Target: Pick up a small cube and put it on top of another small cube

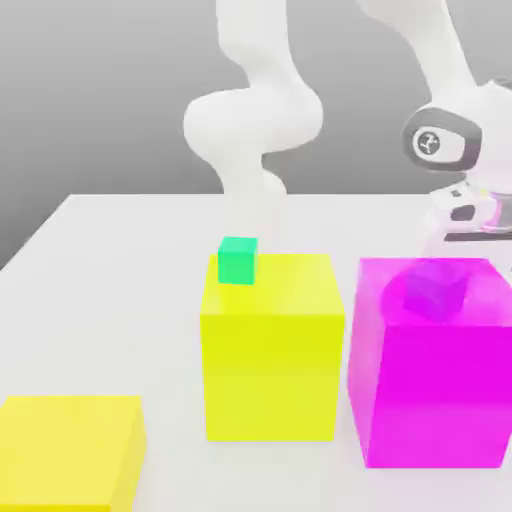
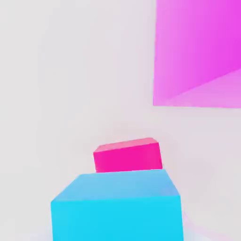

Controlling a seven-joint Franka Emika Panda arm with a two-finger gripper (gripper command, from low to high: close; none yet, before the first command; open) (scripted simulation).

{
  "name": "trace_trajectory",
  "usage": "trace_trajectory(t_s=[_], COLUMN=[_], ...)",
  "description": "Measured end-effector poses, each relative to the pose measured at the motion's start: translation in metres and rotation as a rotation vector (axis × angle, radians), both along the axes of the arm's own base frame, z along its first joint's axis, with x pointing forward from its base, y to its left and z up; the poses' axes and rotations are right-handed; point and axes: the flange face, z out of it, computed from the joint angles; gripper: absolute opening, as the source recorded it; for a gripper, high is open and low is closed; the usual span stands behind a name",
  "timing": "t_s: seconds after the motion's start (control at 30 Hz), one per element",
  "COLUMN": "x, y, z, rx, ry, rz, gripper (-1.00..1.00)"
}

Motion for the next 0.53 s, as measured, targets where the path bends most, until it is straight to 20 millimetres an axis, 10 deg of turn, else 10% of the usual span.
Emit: trace_trajectory(t_s=[0.47,0.5,0.53], x=[0.0,0.0,0.0], y=[-0.006,-0.008,-0.008], z=[-0.054,-0.058,-0.058], rx=[-0.009,-0.011,-0.011], ry=[-0.011,-0.012,-0.013], rz=[-0.008,-0.009,-0.009], gripper=[-1.0,1.0,1.0])
